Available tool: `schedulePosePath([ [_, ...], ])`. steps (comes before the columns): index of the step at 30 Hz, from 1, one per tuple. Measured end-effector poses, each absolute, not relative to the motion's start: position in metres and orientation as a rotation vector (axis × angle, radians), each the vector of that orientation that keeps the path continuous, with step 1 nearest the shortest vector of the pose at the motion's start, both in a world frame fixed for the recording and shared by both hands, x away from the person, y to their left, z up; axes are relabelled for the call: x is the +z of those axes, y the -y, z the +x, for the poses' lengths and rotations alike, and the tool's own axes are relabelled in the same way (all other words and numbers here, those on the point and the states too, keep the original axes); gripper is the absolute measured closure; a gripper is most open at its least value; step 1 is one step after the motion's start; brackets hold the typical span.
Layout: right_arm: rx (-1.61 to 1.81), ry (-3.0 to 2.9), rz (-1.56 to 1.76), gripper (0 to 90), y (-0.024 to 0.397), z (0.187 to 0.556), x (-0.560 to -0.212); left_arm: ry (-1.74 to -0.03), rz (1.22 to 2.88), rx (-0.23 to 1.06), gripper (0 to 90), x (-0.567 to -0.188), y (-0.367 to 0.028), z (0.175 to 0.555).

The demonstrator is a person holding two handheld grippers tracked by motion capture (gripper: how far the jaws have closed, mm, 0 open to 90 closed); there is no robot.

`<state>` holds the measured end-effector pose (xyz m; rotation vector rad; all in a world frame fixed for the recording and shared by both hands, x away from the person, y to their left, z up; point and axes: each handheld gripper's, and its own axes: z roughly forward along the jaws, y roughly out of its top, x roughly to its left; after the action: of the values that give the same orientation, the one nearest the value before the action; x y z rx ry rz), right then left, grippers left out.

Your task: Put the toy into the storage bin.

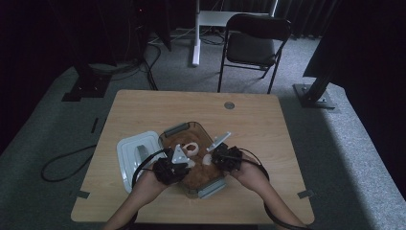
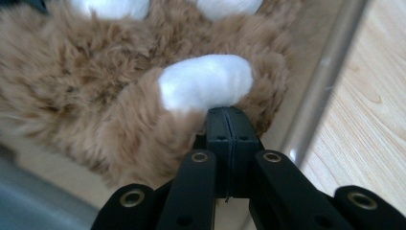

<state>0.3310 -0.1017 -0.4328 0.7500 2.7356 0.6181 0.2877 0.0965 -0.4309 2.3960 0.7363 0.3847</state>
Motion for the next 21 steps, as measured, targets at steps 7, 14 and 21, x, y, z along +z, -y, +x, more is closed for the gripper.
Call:
schedulePosePath([
  [7,0.428,-2.819,0.732,90.0,0.081,0.35,-0.441,-0.769,2.454,0.413,85.4,-0.444,-0.086,0.304],
  [14,0.501,-2.76,0.745,89.2,0.085,0.345,-0.438,-0.776,2.412,0.407,85.0,-0.441,-0.094,0.299],
  [21,0.83,-2.707,0.835,69.1,0.116,0.338,-0.407,-0.783,2.337,0.449,78.2,-0.434,-0.106,0.283],
])
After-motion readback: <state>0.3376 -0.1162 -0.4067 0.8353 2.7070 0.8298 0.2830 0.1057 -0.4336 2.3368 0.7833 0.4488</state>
